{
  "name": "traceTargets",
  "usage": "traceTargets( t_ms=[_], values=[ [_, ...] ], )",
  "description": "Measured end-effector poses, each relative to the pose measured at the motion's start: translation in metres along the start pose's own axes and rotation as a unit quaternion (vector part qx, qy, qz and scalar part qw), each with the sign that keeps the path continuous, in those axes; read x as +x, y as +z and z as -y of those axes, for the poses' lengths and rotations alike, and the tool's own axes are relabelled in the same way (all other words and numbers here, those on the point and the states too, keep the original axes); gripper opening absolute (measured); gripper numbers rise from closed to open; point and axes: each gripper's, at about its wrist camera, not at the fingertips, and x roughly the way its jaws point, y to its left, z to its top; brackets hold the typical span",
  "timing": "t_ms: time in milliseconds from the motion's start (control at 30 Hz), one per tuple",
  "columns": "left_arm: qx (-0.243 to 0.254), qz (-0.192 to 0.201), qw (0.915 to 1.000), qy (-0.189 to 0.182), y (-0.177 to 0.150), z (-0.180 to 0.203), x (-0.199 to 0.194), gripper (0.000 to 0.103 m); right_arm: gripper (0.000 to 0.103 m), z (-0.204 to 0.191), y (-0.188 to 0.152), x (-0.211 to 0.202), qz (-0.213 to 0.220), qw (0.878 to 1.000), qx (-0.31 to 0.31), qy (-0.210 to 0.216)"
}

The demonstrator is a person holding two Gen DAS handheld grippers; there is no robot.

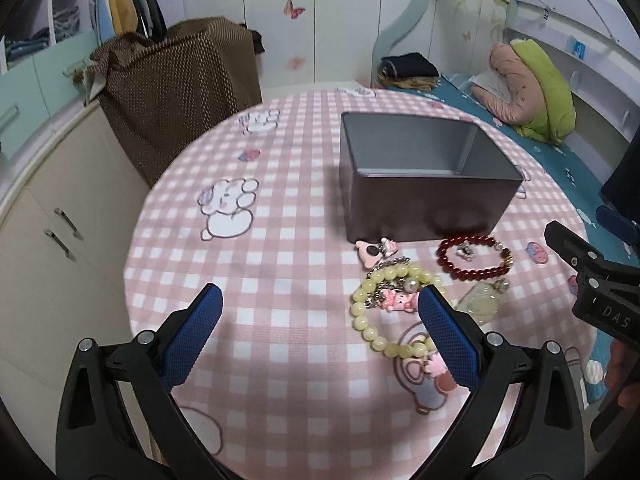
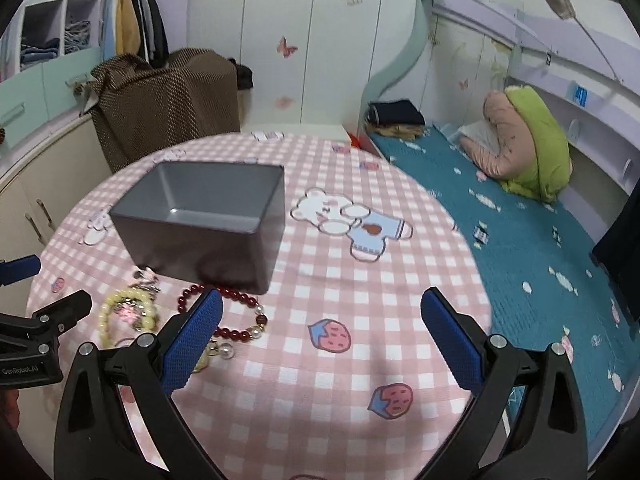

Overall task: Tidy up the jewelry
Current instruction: 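Grasp the pale yellow bead bracelet with the left tool while the right tool grasps the dark red bead bracelet, then carry both bracelets over the grey tin and open both tools to drop them inside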

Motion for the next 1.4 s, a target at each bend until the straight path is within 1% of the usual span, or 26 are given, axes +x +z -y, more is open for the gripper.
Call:
traceTargets(
  t_ms=[100,133,233,300,400,433,467,500,533,567,600,633,667,733,800,833,867,900,933,1000,1067,1167,1300,1400],
  values=[
    [0.002,-0.014,0.9999,0.004,-0.001,-0.005,0.009,0.097,0.096,0.000,-0.001,0.011,-0.013,1.000,0.000,-0.004],
    [0.004,-0.018,0.9998,0.004,-0.001,-0.006,0.012,0.095,0.096,0.000,-0.001,0.014,-0.018,1.000,0.000,-0.006],
    [0.012,-0.040,0.9991,-0.003,-0.003,-0.006,0.022,0.077,0.096,-0.002,0.000,0.022,-0.025,1.000,-0.004,-0.008],
    [0.015,-0.054,0.9984,0.000,-0.005,-0.005,0.031,0.075,0.096,-0.004,0.001,0.028,-0.030,0.999,-0.010,-0.007],
    [0.017,-0.057,0.9982,-0.006,-0.006,-0.005,0.035,0.067,0.096,-0.007,0.002,0.034,-0.035,0.999,-0.018,-0.001],
    [0.019,-0.058,0.9980,-0.015,-0.005,-0.004,0.035,0.060,0.096,-0.009,0.002,0.036,-0.036,0.999,-0.020,0.003],
    [0.020,-0.057,0.9980,-0.021,-0.006,-0.003,0.035,0.055,0.095,-0.010,0.001,0.039,-0.038,0.999,-0.021,0.008],
    [0.025,-0.053,0.9980,-0.023,-0.006,-0.002,0.035,0.053,0.092,-0.011,0.001,0.040,-0.041,0.999,-0.022,0.009],
    [0.027,-0.051,0.9980,-0.024,-0.005,-0.002,0.035,0.046,0.089,-0.012,0.000,0.043,-0.046,0.999,-0.024,0.012],
    [0.029,-0.049,0.9980,-0.029,-0.005,-0.001,0.035,0.036,0.084,-0.014,0.000,0.044,-0.049,0.998,-0.026,0.016],
    [0.031,-0.047,0.9979,-0.032,-0.005,-0.001,0.035,0.030,0.079,-0.015,-0.002,0.048,-0.057,0.998,-0.029,0.021],
    [0.033,-0.046,0.9978,-0.035,-0.004,0.000,0.035,0.020,0.076,-0.017,-0.003,0.051,-0.064,0.997,-0.033,0.022],
    [0.033,-0.046,0.9975,-0.042,-0.004,0.000,0.035,0.012,0.070,-0.018,-0.004,0.053,-0.072,0.996,-0.039,0.025],
    [0.024,-0.044,0.9971,-0.056,-0.003,-0.002,0.034,0.010,0.062,-0.020,-0.007,0.053,-0.070,0.996,-0.040,0.036],
    [0.005,-0.043,0.9967,-0.069,-0.003,-0.008,0.035,0.010,0.046,-0.019,-0.007,0.053,-0.075,0.995,-0.032,0.062],
    [-0.008,-0.043,0.9964,-0.072,-0.002,-0.011,0.035,0.010,0.042,-0.018,-0.007,0.052,-0.075,0.995,-0.028,0.067],
    [-0.019,-0.041,0.9960,-0.077,-0.002,-0.014,0.035,0.010,0.026,-0.019,-0.007,0.051,-0.074,0.995,-0.032,0.063],
    [-0.033,-0.032,0.9951,-0.088,-0.001,-0.018,0.033,0.010,0.014,-0.021,-0.008,0.050,-0.074,0.994,-0.037,0.065],
    [-0.040,-0.026,0.9942,-0.097,0.000,-0.020,0.031,0.010,0.011,-0.022,-0.008,0.050,-0.074,0.995,-0.042,0.061],
    [-0.055,-0.013,0.9917,-0.116,0.002,-0.025,0.026,0.010,0.009,-0.021,-0.008,0.049,-0.073,0.995,-0.040,0.062],
    [-0.063,0.001,0.9901,-0.125,0.004,-0.026,0.021,0.010,0.008,-0.018,-0.009,0.047,-0.074,0.995,-0.030,0.067],
    [-0.066,0.021,0.9878,-0.139,0.008,-0.024,0.012,0.010,0.008,-0.014,-0.006,0.042,-0.064,0.995,-0.019,0.068],
    [-0.065,0.037,0.9849,-0.156,0.012,-0.019,0.001,0.010,0.008,-0.010,0.000,0.028,-0.046,0.996,-0.015,0.070],
    [-0.064,0.047,0.9837,-0.161,0.014,-0.017,-0.005,0.010,0.008,-0.010,0.005,0.018,-0.032,0.997,-0.015,0.074]
  ],
)
